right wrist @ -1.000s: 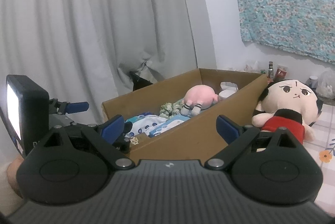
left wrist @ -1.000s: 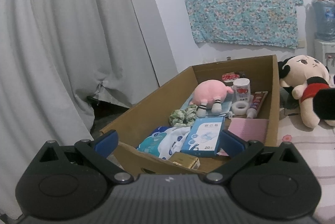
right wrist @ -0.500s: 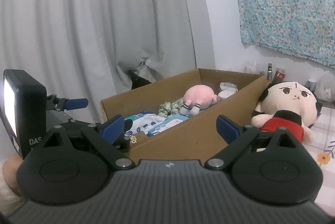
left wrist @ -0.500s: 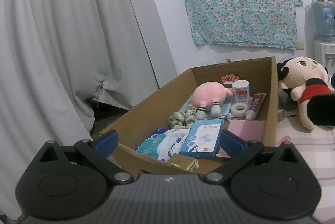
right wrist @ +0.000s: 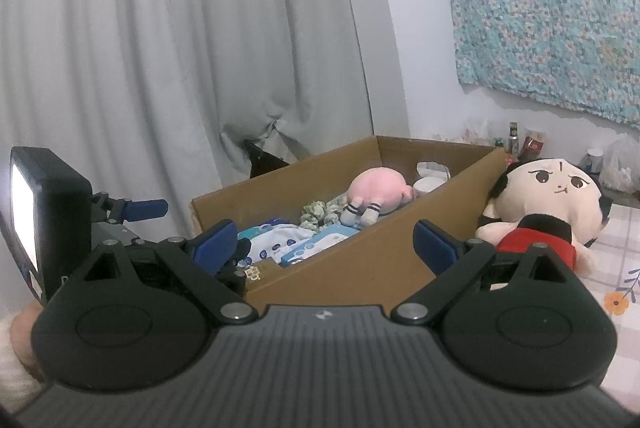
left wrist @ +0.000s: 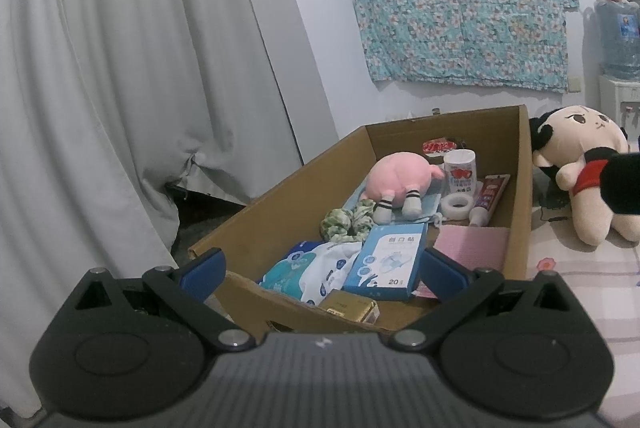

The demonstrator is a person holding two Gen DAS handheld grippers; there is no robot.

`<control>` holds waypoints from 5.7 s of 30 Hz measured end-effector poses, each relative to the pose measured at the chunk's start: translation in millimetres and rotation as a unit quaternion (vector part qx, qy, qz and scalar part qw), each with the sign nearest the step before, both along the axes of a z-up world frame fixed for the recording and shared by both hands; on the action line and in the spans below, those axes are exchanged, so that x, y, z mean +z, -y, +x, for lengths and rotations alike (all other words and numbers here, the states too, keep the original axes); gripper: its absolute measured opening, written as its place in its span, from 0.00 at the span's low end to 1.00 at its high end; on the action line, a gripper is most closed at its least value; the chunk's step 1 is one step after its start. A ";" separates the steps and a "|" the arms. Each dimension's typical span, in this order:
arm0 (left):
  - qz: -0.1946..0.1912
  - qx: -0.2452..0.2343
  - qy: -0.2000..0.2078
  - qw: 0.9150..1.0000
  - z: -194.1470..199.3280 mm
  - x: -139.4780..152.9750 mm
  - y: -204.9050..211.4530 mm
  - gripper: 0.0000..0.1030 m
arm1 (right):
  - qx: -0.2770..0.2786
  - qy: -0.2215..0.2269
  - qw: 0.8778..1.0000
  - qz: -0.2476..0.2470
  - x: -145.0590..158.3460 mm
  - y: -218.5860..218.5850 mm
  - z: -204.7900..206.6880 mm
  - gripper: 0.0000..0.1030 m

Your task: Organize soft objects

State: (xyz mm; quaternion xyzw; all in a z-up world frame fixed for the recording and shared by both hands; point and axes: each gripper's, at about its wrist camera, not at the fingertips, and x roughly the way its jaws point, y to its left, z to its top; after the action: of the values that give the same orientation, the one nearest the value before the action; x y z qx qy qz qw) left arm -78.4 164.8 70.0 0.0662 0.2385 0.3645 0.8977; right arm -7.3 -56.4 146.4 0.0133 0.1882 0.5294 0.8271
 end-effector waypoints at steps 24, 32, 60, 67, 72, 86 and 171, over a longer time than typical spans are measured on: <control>-0.002 0.001 -0.005 1.000 3.8 -3.8 1.1 1.00 | 0.006 -0.005 1.000 -0.003 1.3 -2.3 0.2 0.93; 0.003 0.001 -0.004 1.000 3.6 -2.9 2.0 1.00 | 0.002 -0.005 1.000 0.000 2.3 -0.4 0.0 0.93; 0.003 0.002 0.000 1.000 3.0 0.1 2.0 1.00 | 0.010 -0.002 1.000 -0.001 0.2 -5.1 -2.7 0.93; -0.004 0.009 0.002 1.000 2.4 -1.1 0.7 1.00 | 0.013 -0.009 1.000 0.005 0.6 -3.5 -2.3 0.94; 0.000 0.009 0.001 1.000 2.5 -1.4 1.2 1.00 | 0.011 -0.011 1.000 0.006 0.9 -3.8 -1.5 0.94; -0.008 0.004 -0.001 1.000 1.6 -1.9 -4.0 1.00 | 0.004 0.001 1.000 0.003 0.9 0.6 0.0 0.94; 0.012 0.008 -0.009 1.000 7.8 -9.4 -3.1 1.00 | 0.005 0.001 1.000 -0.004 0.4 -5.0 -6.9 0.94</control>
State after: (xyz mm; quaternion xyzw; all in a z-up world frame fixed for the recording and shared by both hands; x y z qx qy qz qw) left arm -70.6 167.9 60.6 0.0785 0.2427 0.3740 0.8917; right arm -14.2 -51.4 146.7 0.0089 0.1897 0.5331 0.8244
